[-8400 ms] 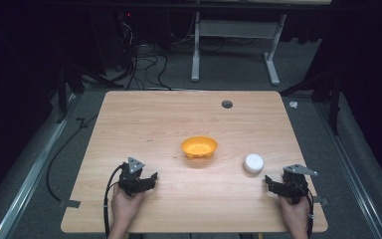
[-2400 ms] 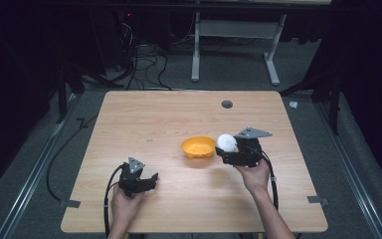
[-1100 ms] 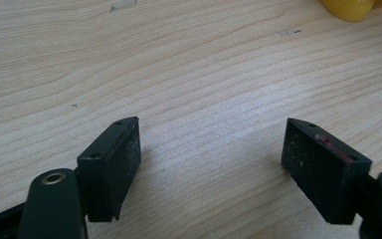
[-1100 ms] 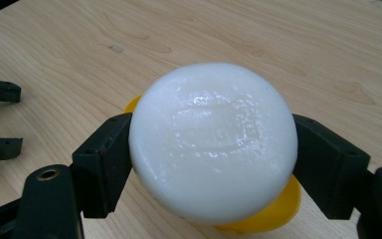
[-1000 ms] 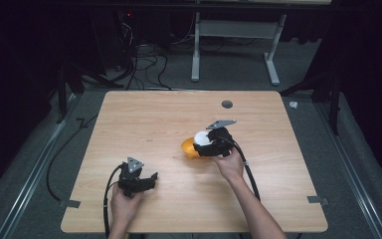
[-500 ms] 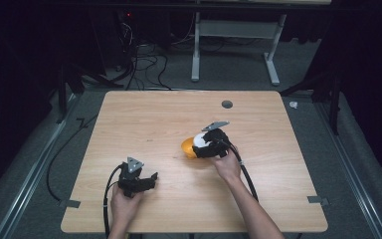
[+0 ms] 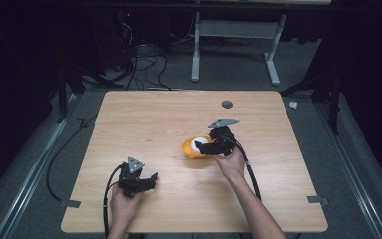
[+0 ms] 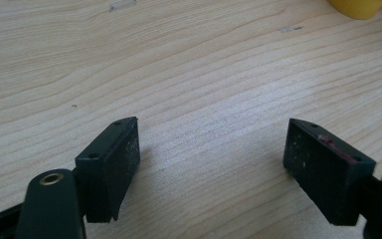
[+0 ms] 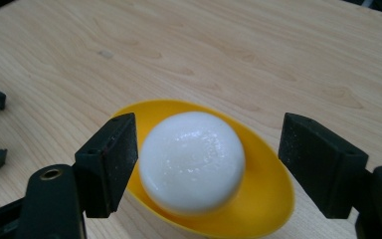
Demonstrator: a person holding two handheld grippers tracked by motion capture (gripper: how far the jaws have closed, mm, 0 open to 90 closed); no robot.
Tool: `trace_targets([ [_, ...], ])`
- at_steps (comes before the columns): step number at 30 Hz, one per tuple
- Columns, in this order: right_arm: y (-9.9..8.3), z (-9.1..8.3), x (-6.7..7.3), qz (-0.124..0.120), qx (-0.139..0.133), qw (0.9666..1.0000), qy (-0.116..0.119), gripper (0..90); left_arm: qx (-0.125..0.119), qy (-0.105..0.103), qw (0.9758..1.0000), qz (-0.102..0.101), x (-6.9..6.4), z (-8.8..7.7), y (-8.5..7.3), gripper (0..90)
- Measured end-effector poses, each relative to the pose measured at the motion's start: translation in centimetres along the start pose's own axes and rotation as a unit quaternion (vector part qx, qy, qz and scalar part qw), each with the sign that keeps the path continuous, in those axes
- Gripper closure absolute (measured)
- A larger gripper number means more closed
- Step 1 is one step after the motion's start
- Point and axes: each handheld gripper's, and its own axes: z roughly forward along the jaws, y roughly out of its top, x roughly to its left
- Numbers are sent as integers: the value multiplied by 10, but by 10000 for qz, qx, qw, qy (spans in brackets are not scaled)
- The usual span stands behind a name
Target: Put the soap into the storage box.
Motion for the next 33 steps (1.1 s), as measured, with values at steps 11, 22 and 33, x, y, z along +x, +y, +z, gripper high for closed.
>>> trace_targets([
  [11, -6, -25, -15, 157, -329, 9993, -109, 282, 0, 15, 10000, 15, 0, 0, 0, 225],
  [22, -11, -47, -27, 247, -551, 9980, -210, 289, 1, 14, 10000, 15, 0, 0, 0, 225],
  [33, -17, -66, -33, 284, -698, 9968, -267, 295, 2, -7, 10000, 33, 0, 0, 0, 225],
])
